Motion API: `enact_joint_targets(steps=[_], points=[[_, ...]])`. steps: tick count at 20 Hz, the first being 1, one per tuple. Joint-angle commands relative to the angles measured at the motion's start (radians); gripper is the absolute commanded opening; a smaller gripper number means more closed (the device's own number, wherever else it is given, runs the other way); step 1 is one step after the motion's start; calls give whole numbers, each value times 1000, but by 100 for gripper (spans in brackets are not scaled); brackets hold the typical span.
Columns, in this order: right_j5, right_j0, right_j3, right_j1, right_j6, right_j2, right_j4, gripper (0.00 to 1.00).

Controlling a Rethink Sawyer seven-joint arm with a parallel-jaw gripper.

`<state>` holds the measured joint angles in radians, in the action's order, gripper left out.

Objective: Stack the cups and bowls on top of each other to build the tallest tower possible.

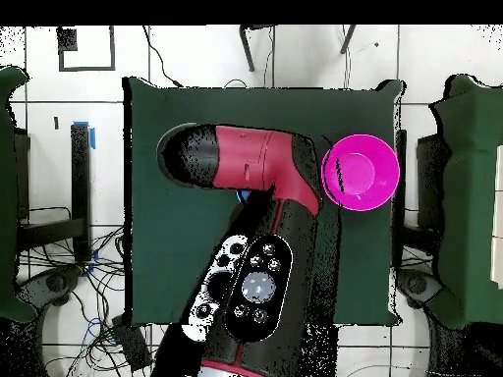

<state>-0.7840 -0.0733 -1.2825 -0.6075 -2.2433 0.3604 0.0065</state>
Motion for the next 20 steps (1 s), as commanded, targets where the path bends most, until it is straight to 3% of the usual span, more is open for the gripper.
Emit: enact_joint_targets(steps=[1, 8, 13, 20], points=[[-69, -2, -23, -16, -28, -34, -47, 0], [45, -48, -125, 4, -122, -29, -35, 0], [121, -60, -196, -6, -135, -43, -20, 0], [126, -98, -229, -1, -143, -12, -30, 0]])
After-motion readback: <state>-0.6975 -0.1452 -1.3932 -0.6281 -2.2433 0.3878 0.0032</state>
